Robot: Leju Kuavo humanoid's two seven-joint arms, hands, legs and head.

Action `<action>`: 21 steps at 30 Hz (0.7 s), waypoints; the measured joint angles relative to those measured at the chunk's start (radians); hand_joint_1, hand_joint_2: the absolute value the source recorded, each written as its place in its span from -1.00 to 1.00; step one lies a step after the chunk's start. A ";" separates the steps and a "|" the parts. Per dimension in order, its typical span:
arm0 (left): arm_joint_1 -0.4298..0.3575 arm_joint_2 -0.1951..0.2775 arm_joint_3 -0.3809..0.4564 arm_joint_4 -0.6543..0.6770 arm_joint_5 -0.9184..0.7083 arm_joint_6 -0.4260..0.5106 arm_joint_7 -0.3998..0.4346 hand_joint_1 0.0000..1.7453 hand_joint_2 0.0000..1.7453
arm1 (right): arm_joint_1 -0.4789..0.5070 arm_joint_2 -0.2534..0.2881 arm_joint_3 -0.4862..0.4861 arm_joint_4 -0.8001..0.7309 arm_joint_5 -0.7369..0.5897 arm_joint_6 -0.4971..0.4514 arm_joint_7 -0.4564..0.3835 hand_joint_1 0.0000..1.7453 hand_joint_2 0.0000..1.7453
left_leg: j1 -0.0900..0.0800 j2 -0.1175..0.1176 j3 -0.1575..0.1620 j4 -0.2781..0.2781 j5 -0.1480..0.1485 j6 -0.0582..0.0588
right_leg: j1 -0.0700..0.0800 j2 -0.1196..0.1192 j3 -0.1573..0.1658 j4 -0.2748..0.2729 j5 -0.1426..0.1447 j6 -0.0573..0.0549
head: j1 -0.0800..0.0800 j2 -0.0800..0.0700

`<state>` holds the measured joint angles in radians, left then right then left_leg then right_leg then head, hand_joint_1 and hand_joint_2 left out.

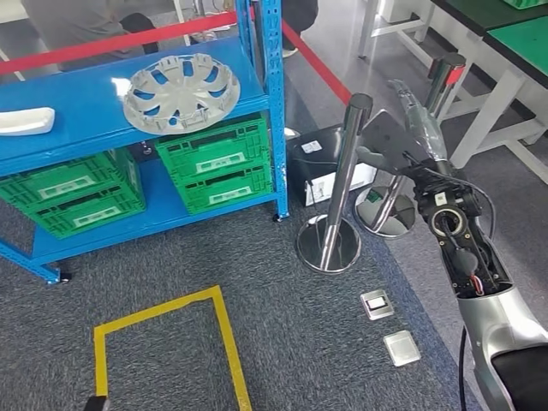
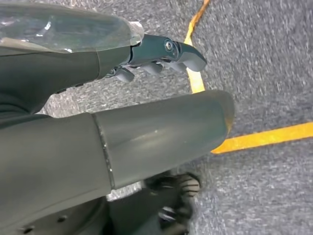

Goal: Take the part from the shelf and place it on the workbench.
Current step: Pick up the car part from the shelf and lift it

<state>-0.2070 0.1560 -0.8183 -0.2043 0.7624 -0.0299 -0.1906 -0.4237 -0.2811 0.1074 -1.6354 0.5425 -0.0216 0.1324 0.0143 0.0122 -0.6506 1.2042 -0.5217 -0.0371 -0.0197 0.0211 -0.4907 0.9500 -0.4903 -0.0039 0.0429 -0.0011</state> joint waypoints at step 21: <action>0.015 -0.007 0.000 0.001 0.000 -0.006 0.004 -1.00 -1.00 | -0.003 -0.005 -0.003 -0.003 0.028 0.052 -0.003 -1.00 1.00 | -0.036 -0.030 0.148 -0.268 0.067 0.088 | 0.026 -0.012 -0.109 0.218 -0.210 0.025 | 0.028 -0.001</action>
<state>-0.1923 0.1494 -0.8186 -0.2029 0.7629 -0.0362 -0.1869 -0.4272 -0.2861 0.1048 -1.6380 0.5706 0.0306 0.1295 -0.0214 -0.0182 -0.5026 0.9360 -0.4550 0.0508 0.0061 0.0096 -0.5995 1.1676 -0.7002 0.0215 0.0708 -0.0019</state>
